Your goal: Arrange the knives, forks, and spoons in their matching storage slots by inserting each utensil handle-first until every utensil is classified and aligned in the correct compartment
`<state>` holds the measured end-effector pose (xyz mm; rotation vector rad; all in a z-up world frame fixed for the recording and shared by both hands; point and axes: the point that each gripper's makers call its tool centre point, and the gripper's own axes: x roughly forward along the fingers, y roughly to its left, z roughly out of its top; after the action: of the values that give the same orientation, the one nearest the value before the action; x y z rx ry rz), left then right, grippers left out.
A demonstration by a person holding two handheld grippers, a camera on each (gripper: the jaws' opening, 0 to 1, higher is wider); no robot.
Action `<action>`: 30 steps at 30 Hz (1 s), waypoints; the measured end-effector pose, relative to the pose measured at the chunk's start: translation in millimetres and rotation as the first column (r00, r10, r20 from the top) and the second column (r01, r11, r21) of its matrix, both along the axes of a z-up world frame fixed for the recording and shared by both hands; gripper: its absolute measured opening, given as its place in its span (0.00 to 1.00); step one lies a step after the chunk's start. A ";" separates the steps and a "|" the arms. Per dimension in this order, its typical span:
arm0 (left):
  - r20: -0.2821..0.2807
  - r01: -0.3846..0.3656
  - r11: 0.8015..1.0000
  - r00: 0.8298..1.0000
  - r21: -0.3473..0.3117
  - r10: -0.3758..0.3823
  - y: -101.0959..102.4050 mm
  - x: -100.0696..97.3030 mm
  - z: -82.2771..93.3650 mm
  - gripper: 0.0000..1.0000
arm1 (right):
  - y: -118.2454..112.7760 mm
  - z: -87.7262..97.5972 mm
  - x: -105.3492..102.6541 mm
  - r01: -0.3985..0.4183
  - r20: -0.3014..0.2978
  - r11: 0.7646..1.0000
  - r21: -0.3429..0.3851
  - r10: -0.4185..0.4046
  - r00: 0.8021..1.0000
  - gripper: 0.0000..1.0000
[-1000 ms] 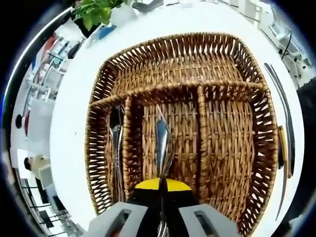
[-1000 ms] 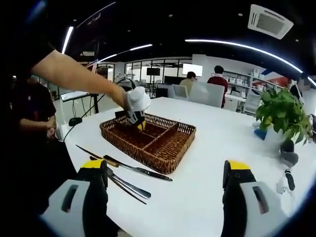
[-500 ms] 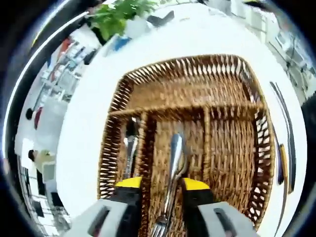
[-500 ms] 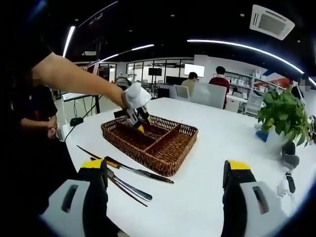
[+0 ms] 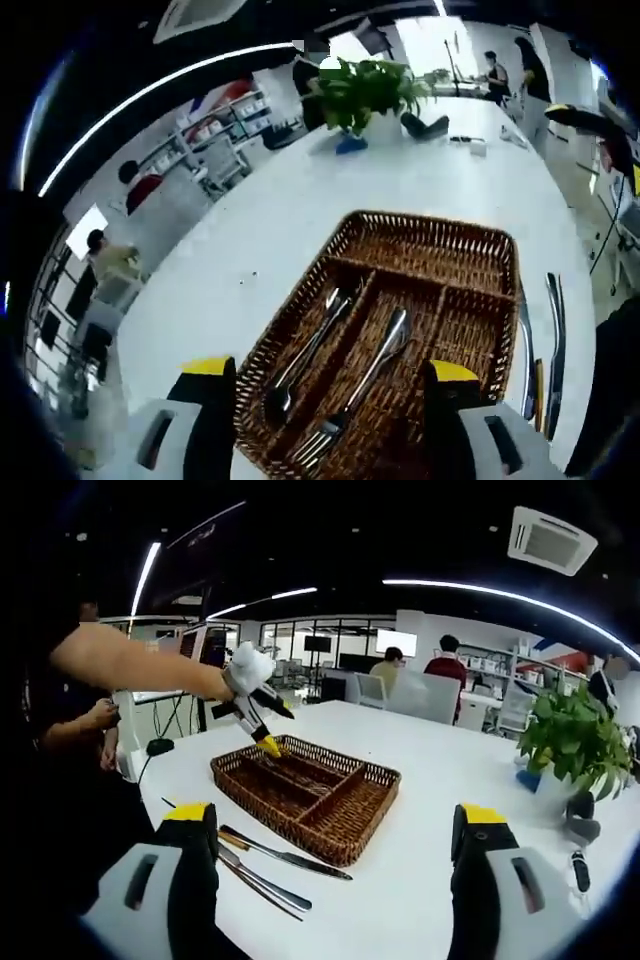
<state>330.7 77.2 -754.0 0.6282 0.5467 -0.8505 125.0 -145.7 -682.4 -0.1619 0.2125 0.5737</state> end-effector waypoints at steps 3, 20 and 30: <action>0.013 -0.033 0.990 0.999 -0.137 0.036 9.0 -17.1 25.5 0.98 | -2.1 11.1 0.8 0.006 0.007 1.000 0.017 -0.006 1.000 0.99; 0.048 -0.125 0.908 0.986 -0.401 0.157 61.7 -115.3 96.4 1.00 | -9.0 34.1 3.9 0.049 0.012 0.999 0.013 -0.049 0.999 0.99; 0.088 -0.130 0.887 0.978 -0.443 0.188 72.6 -154.8 95.3 1.00 | -11.2 26.3 -5.2 0.047 0.015 0.999 -0.002 -0.047 0.999 0.99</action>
<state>176.0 149.8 -658.7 0.2193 0.2695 -0.7374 119.8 -156.8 -656.0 -0.1629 0.2021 0.5257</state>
